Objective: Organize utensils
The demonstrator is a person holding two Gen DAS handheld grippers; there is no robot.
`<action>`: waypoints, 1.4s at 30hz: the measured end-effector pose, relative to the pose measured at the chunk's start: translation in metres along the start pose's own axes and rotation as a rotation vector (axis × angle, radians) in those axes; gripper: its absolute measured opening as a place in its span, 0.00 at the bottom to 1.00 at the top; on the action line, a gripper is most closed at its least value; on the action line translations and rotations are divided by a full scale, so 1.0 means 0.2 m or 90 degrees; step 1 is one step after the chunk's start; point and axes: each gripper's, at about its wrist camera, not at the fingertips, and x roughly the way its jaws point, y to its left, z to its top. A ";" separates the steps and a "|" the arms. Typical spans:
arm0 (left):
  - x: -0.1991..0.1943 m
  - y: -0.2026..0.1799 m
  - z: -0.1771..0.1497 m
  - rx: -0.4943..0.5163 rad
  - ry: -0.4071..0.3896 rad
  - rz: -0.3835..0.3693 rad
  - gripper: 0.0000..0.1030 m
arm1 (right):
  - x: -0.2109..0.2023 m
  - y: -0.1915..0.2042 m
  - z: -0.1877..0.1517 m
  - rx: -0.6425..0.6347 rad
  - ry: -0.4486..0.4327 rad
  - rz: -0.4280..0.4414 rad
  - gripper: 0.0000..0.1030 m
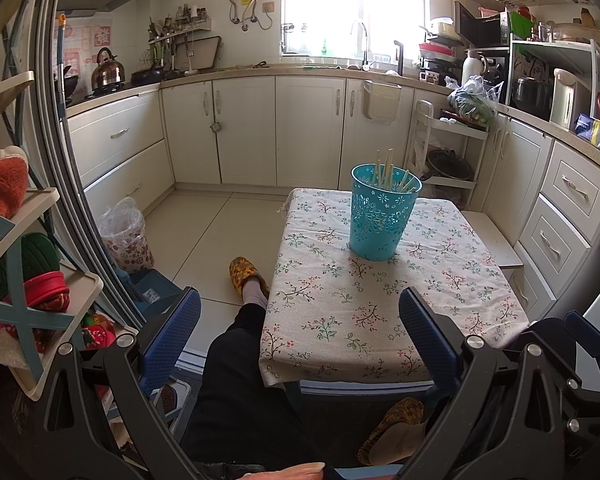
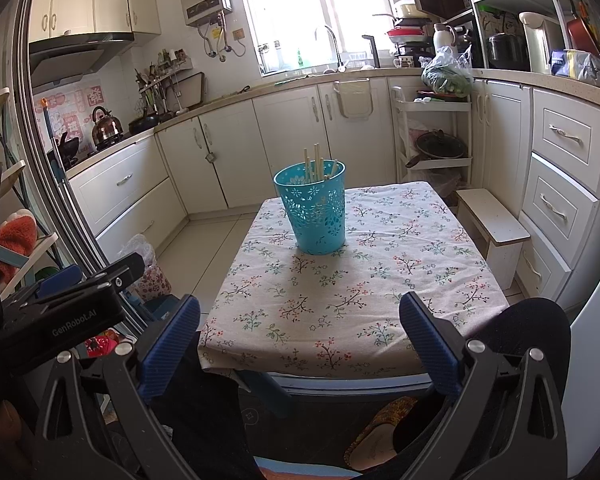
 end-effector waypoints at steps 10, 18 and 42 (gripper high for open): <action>0.00 0.00 0.00 0.000 0.000 0.000 0.93 | 0.00 0.00 0.00 0.000 -0.001 0.000 0.93; 0.00 0.00 0.00 0.000 -0.001 0.000 0.93 | 0.00 0.01 0.00 0.000 -0.001 -0.001 0.93; 0.01 -0.01 0.01 -0.008 0.023 -0.015 0.93 | 0.00 0.02 -0.01 0.003 -0.001 0.001 0.93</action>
